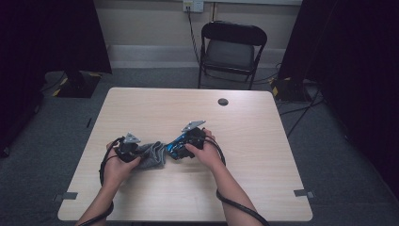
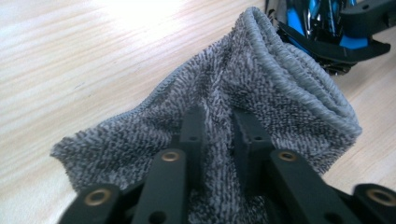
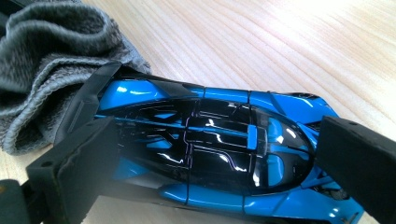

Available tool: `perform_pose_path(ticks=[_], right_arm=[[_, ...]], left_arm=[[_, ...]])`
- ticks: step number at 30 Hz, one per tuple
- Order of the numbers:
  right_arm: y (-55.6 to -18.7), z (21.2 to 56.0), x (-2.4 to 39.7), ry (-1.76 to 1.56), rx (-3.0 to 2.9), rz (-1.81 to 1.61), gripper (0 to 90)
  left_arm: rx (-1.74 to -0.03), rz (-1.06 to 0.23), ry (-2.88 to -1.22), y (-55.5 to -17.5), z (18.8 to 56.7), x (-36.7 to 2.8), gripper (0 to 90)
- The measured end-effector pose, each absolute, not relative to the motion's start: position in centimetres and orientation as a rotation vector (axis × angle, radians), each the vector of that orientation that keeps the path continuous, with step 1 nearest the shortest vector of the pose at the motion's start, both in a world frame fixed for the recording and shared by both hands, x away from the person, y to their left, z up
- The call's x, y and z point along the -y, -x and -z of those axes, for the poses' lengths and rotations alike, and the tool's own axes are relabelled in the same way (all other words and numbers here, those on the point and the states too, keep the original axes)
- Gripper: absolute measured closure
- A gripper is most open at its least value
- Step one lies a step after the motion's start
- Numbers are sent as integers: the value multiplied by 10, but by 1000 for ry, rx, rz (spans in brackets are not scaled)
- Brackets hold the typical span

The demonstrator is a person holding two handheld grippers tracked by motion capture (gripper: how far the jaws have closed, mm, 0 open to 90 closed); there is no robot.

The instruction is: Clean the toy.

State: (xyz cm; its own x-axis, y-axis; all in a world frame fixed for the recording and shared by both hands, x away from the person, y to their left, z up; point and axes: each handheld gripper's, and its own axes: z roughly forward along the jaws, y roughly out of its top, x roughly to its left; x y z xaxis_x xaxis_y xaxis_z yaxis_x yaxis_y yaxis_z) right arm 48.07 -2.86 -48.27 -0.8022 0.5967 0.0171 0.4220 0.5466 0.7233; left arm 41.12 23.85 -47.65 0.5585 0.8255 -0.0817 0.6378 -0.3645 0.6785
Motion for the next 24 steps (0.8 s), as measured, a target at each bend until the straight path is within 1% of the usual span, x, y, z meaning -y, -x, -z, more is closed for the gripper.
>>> perform_pose_path(ticks=[3,6,10,12,13,15,16,18,19,21,23,24], right_arm=[[-481,483,29,-855,-2552,-1103,0],[-480,483,29,-856,-2551,-1104,0],[-481,483,29,-855,-2553,-1102,0],[-481,483,29,-855,-2554,-1100,0],[-481,483,29,-855,-2554,-1102,0],[-481,483,29,-854,-2553,-1102,0],[-481,483,29,-854,-2553,-1102,0],[-480,483,29,-855,-2551,-1106,0],[-480,483,29,-856,-2550,-1107,0],[-480,483,29,-855,-2547,-1112,0],[-480,483,29,-857,-2549,-1107,0],[-480,483,29,-856,-2550,-1106,0]], left_arm=[[-1222,-350,-2087,-413,474,-241,812],[-1279,-373,-2034,-415,472,-245,828],[-1357,-382,-1980,-421,471,-251,828],[-1357,-377,-1964,-422,471,-252,818],[-1349,-391,-1957,-421,471,-252,791],[-1349,-387,-1931,-420,471,-253,681],[-1339,-383,-1923,-419,471,-254,641],[-1305,-423,-1927,-417,469,-257,534],[-1309,-444,-1941,-416,468,-260,496],[-1315,-451,-1940,-414,467,-266,446],[-1331,-402,-1944,-410,468,-269,461],[-1328,-397,-1948,-408,468,-269,453]])
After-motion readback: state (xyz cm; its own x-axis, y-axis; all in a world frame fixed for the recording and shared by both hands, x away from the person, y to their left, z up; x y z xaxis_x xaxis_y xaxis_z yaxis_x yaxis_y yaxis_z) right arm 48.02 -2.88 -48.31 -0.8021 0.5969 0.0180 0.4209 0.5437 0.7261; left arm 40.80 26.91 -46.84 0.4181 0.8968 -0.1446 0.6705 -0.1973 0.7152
